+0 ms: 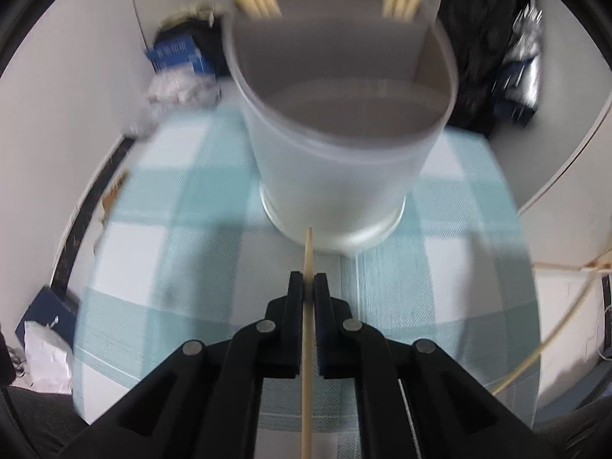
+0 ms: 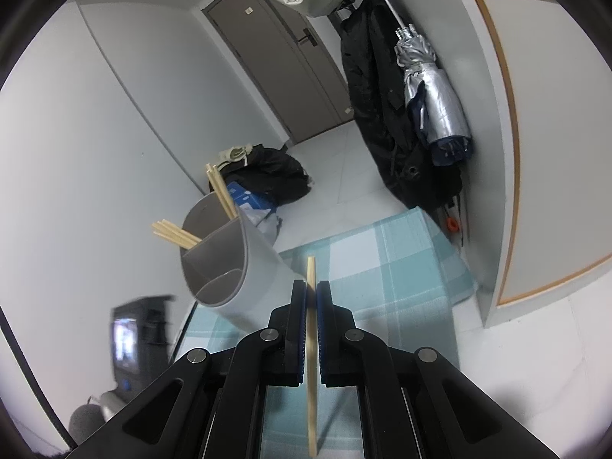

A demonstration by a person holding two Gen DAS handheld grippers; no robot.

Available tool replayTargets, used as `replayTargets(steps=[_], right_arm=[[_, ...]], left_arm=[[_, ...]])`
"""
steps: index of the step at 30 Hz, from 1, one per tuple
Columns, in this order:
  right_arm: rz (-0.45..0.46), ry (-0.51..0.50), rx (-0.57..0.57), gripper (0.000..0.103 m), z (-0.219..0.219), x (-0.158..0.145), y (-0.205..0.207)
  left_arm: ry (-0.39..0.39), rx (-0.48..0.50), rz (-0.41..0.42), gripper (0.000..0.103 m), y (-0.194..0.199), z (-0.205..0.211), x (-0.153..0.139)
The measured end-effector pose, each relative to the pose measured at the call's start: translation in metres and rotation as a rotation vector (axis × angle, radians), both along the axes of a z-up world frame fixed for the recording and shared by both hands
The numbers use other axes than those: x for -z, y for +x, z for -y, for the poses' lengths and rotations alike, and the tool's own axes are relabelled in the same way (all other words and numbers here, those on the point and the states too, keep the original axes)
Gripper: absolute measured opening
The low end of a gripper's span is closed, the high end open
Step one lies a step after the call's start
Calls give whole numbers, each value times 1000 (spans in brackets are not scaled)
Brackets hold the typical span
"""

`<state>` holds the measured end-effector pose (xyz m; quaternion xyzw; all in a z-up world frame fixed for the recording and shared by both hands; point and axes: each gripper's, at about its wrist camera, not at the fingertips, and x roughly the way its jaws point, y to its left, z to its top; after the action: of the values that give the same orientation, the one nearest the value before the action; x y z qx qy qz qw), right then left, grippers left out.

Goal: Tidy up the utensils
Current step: 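Lift both held chopsticks up over the white holder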

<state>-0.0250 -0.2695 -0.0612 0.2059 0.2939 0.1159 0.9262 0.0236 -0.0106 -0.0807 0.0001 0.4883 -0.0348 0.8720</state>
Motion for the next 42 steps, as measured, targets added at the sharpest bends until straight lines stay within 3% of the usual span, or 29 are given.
replayTargets(steps=[7,12,20,30,34,42], right_arm=[[65,-60,-46,4,-26,-7,-11],[125,-90,-100,4,-51,-16,-17],[161,-148,-149,4,-89,-23,-12],[194,-157,-138,4,-106,-46,4],[228,-129,-133,4,-102,-69,7],[311,-118,-140,4,-106,-146,30]], left_arm=[[-147,10,183,2,-34,-37,-47],[-202,35,281,2,-42,-21,-71],[-255,69,278,2,-22,-11,-73],[-268,135,263,1,-22,-12,-99],[-307,147,260,1,-13,-17,-122],[-416,165,318,1,22,-29,-189]])
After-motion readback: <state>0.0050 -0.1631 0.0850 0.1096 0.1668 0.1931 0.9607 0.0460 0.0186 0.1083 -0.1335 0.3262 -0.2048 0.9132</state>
